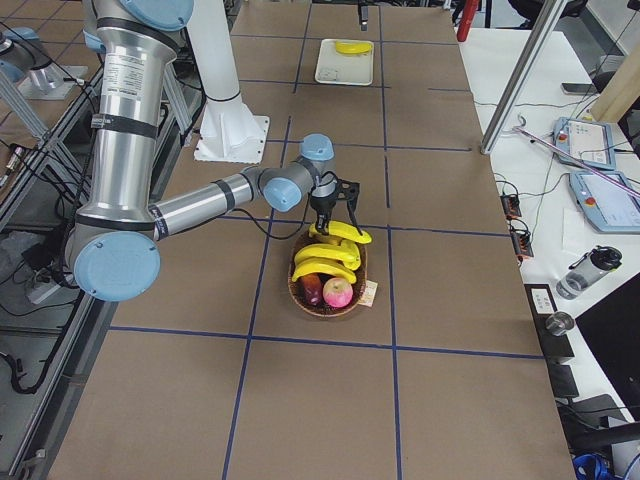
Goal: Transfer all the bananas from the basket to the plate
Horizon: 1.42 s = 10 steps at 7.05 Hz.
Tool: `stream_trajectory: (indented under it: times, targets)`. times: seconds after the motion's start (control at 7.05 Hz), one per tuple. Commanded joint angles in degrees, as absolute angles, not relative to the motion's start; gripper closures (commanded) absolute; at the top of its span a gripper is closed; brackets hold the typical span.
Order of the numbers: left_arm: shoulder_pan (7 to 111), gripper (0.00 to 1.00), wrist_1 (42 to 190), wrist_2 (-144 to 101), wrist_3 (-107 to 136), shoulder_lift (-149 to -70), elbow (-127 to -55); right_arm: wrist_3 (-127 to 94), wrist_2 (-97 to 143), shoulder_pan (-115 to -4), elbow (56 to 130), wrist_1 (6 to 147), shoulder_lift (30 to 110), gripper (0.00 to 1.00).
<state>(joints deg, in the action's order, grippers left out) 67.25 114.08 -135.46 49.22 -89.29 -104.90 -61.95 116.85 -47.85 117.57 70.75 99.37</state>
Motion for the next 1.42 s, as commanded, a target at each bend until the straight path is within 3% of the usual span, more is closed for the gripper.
stream_trajectory:
  times: [0.0,0.28,0.85,1.28]
  targets:
    - [67.2,0.01,114.0,-135.6,49.2,-89.3,-105.1,-60.1,127.5,-57.0,122.1,71.5,99.1,1.00]
    - [67.2,0.01,114.0,-135.7,49.4,-90.6,-105.3,-61.0,138.7,-61.1,121.8,71.6,89.4,1.00]
    - [60.7,0.01,121.1,-137.0,75.1,-104.4,-105.2,-68.0,131.4,-47.1,118.2,70.6,70.4,0.99]
    - [52.1,0.01,133.8,-136.4,98.8,-113.4,-104.0,-73.6,122.4,-38.4,117.7,62.7,67.2,0.99]
